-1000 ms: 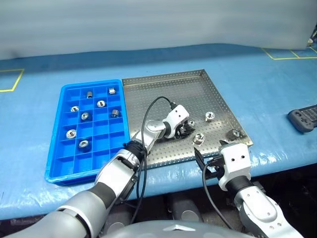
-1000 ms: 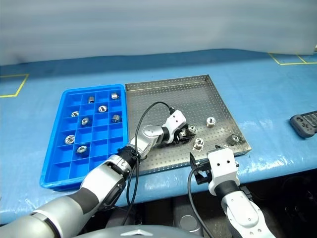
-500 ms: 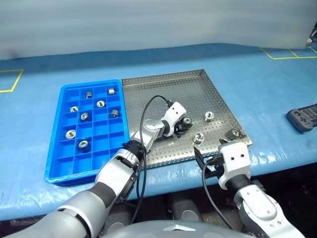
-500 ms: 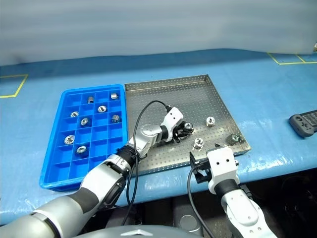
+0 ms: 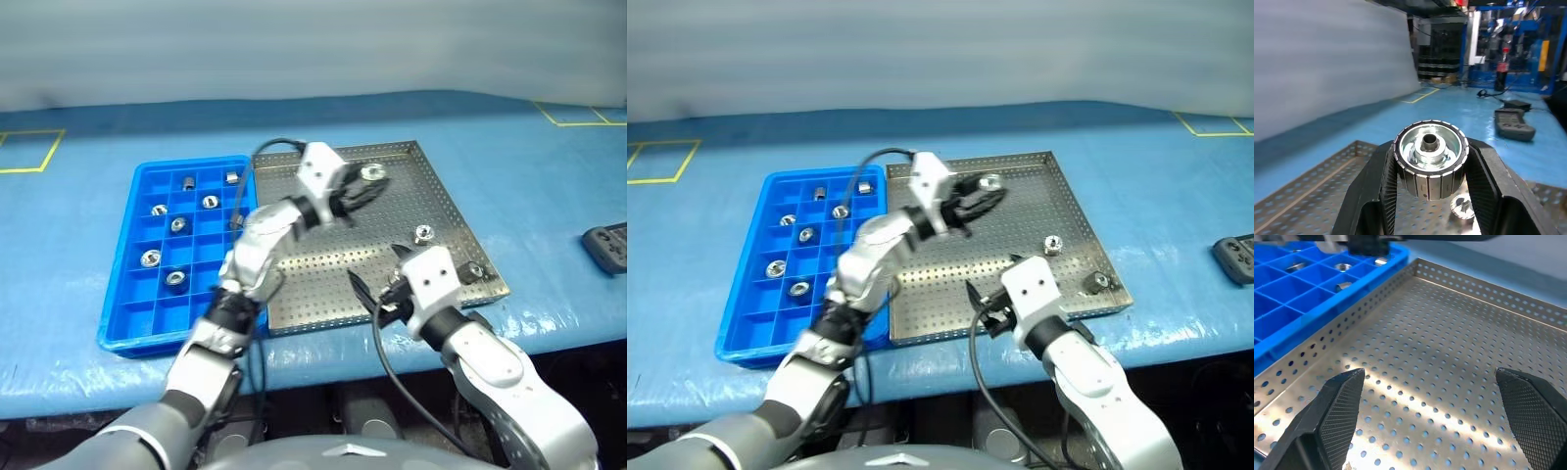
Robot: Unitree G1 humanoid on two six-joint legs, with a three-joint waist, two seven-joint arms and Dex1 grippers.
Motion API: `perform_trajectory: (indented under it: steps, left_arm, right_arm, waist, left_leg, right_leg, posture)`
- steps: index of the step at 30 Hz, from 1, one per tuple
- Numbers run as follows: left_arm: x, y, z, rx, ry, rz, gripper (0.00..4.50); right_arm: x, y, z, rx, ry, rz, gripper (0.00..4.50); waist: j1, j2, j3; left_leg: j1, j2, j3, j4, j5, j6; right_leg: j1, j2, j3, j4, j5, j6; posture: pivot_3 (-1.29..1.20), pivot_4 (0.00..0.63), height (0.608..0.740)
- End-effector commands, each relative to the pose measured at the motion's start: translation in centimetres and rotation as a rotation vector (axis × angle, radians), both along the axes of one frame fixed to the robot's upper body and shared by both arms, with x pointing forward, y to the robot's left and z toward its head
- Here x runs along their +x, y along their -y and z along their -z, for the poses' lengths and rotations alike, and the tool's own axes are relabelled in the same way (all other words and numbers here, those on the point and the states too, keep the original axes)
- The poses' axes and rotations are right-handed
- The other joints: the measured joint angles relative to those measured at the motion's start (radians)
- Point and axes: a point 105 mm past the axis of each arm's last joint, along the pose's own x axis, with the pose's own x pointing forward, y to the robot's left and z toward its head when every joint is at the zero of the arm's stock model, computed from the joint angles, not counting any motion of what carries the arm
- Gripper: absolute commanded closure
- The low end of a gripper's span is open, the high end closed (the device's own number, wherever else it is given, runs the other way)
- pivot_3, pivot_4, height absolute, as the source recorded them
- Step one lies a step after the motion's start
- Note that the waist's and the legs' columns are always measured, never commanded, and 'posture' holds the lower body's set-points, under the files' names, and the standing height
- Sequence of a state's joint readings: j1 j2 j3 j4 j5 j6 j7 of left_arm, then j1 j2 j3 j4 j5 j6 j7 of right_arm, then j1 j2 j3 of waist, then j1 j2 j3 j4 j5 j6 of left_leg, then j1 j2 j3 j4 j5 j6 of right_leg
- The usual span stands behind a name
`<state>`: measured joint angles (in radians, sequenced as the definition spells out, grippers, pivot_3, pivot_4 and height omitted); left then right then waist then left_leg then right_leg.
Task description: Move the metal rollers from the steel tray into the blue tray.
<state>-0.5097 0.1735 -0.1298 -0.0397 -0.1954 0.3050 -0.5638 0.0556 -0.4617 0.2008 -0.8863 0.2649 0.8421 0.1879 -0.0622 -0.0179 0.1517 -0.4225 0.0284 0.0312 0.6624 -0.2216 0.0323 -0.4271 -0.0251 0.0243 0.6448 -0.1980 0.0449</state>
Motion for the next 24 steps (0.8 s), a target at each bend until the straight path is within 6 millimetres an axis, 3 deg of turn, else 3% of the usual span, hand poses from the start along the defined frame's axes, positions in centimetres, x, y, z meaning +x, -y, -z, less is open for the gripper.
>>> perform_trajectory:
  steps: [1, 5, 9, 14, 18, 24]
  left_arm:
    - [-1.6, -3.2, -2.0, 0.044, 0.098, -0.104, 2.81]
    - [-3.1, -7.0, -1.4, 0.108, 0.092, -0.247, 2.81]
    - [-5.0, -10.9, -0.1, 0.161, 0.034, -0.405, 2.81]
    - [-7.2, -13.6, 1.5, 0.173, -0.036, -0.546, 2.81]
    - [-8.2, -14.9, 3.0, 0.168, -0.094, -0.621, 2.81]
    - [-8.7, -14.9, 4.4, 0.172, -0.151, -0.631, 2.81]
  right_arm:
    - [0.7, -1.8, -0.7, -0.003, 0.018, -0.132, 0.00]
    - [1.7, -3.5, -0.9, -0.018, 0.028, -0.248, 0.00]
    - [2.4, -5.9, -1.2, -0.025, 0.039, -0.390, 0.00]
    - [2.7, -8.3, -0.7, -0.035, 0.037, -0.516, 0.00]
    - [2.3, -9.7, -0.4, -0.035, 0.035, -0.594, 0.00]
    - [1.9, -10.5, -0.4, -0.032, 0.044, -0.644, 0.00]
  waist:
    - [0.030, -0.001, 0.000]
    - [0.103, -0.001, 0.001]
    - [0.138, -0.002, 0.001]
    - [0.191, -0.002, 0.001]
    - [0.235, -0.002, 0.001]
    - [0.296, -0.002, 0.001]
  left_leg:
    - [0.000, 0.001, 0.000, 0.000, 0.000, -0.001]
    - [-0.001, 0.002, -0.001, 0.000, 0.001, -0.001]
    - [-0.005, 0.001, -0.001, 0.001, 0.000, 0.000]
    - [-0.006, 0.002, -0.004, 0.000, 0.000, -0.001]
    - [-0.006, 0.002, -0.006, 0.000, 0.000, -0.002]
    - [-0.007, 0.002, -0.006, -0.001, 0.000, -0.003]
  right_leg:
    - [0.000, 0.000, -0.001, 0.000, 0.000, -0.001]
    - [0.001, -0.003, -0.002, -0.002, -0.001, -0.001]
    - [0.000, -0.005, -0.003, -0.004, 0.001, 0.001]
    - [-0.001, -0.005, -0.007, -0.005, 0.000, -0.001]
    - [-0.001, -0.006, -0.010, -0.004, -0.001, -0.002]
    - [-0.004, -0.009, -0.014, -0.005, -0.002, -0.003]
  posture:
    - [0.19, 0.150, 0.740]
    - [0.28, 0.150, 0.740]
    - [0.37, 0.150, 0.740]
    - [0.44, 0.150, 0.740]
    - [0.46, 0.150, 0.740]
    - [0.48, 0.150, 0.740]
